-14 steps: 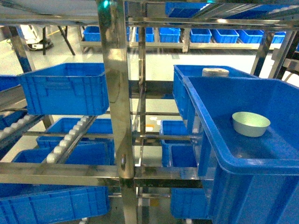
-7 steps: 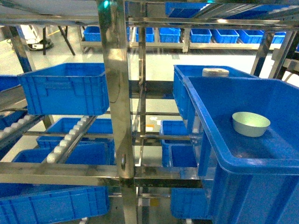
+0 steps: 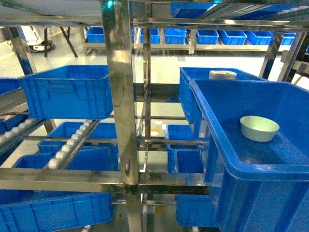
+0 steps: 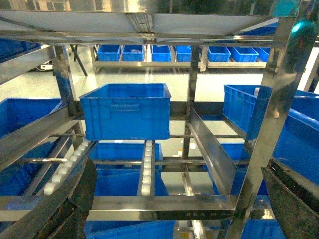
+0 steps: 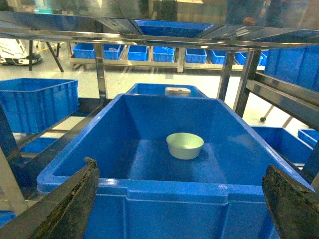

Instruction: Place green bowl on second shelf with right arm

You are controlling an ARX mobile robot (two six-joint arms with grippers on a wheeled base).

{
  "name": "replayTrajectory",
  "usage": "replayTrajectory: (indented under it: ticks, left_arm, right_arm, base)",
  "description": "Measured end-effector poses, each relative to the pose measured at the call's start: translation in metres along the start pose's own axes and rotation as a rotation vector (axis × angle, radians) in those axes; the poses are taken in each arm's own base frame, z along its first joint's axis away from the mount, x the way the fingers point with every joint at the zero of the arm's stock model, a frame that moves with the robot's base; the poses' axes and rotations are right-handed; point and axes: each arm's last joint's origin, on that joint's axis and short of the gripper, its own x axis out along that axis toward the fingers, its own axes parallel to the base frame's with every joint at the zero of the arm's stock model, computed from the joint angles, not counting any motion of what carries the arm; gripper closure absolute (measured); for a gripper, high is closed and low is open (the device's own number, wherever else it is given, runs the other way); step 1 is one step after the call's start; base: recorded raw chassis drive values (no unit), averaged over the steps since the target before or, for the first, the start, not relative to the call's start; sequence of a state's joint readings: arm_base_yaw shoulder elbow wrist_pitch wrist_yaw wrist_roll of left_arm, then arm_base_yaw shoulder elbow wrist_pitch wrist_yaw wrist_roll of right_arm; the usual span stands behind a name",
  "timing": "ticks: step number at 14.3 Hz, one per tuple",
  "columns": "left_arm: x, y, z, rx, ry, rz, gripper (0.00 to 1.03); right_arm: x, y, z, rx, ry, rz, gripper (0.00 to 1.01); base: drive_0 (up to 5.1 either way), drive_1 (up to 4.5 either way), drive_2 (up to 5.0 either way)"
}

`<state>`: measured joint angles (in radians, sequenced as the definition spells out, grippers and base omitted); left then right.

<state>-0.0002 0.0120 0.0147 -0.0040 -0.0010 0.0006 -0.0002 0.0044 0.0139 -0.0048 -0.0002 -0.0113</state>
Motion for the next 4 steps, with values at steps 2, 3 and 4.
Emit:
replayTrajectory:
  ticks: [2,3,4]
  left_arm:
    - [0.0,0.0,0.0,0.0,0.0,0.0,0.05]
    - [0.0,0.0,0.0,0.0,0.0,0.0,0.05]
    - [0.0,0.0,0.0,0.0,0.0,0.0,0.05]
  right_arm:
    - [0.0,0.0,0.0,0.0,0.0,0.0,0.03]
    - [0.0,0.0,0.0,0.0,0.0,0.0,0.03]
    - [0.0,0.0,0.0,0.0,0.0,0.0,0.03]
  base:
    - [0.0,0.0,0.0]
    - [0.0,0.0,0.0]
    - [0.0,0.0,0.0]
